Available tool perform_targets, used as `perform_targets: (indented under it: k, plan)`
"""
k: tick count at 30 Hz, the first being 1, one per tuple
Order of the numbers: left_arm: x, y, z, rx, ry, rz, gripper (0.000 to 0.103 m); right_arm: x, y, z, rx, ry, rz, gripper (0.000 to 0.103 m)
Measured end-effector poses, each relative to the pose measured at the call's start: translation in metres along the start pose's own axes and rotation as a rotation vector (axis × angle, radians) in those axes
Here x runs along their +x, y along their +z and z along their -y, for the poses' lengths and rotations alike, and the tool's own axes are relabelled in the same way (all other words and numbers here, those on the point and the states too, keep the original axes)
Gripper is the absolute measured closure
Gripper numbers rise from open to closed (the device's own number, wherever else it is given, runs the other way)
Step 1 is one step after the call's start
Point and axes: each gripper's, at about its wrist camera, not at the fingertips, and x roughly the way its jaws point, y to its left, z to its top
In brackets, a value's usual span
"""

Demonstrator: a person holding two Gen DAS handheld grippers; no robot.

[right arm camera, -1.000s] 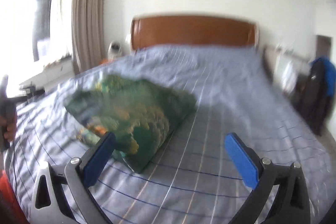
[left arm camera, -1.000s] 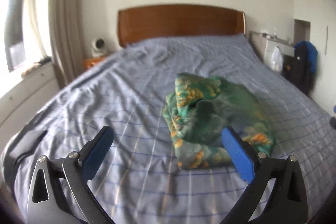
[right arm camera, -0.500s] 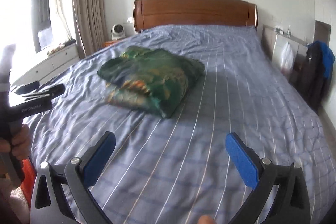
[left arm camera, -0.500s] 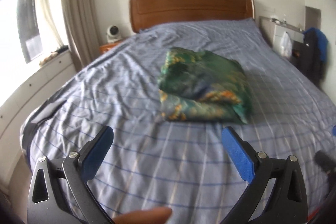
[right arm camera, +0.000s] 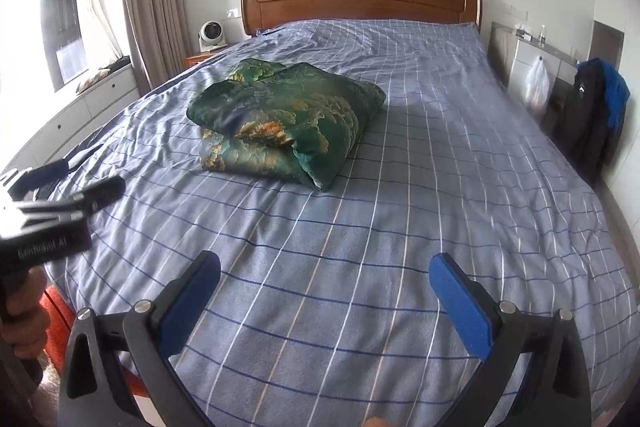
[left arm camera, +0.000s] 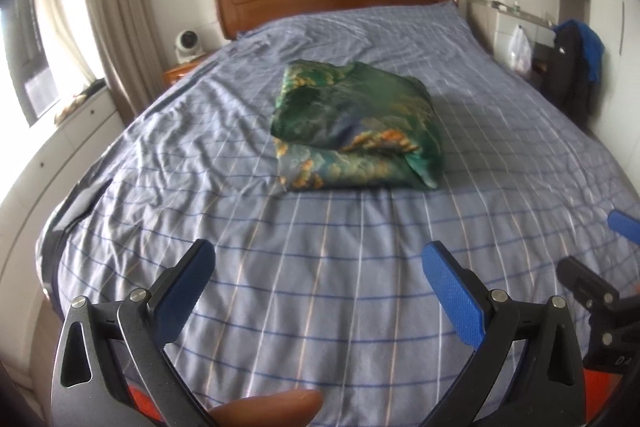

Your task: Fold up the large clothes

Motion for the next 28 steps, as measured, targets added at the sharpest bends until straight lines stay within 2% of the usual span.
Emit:
perform_targets:
  k: [4,13,18,23,28]
  plan:
    - [-0.006,-0.001,0.002,0.002,-0.008,-0.021,0.0,-0.013,0.002,-0.008,-0.006,-0.006,-0.006,0.0]
    - [-0.024,-0.005,-0.004,-0.019,-0.005,0.011,0.0,-0.031,0.004,-0.019,0.018,-0.006,-0.006,0.0]
    - [-0.022,-0.006,-0.002,-0.01,-0.003,0.002,0.0,-0.028,-0.001,-0.021,0.014,-0.011,-0.022,0.0]
    - [-0.022,-0.008,-0.003,-0.028,-0.034,0.004,0.0,-0.026,-0.001,-0.018,0.027,-0.027,-0.027,0.0]
    - [-0.024,-0.007,-0.003,-0.036,-0.005,0.023,0.0,-0.029,0.003,-0.019,0.025,-0.034,-0.013,0.0]
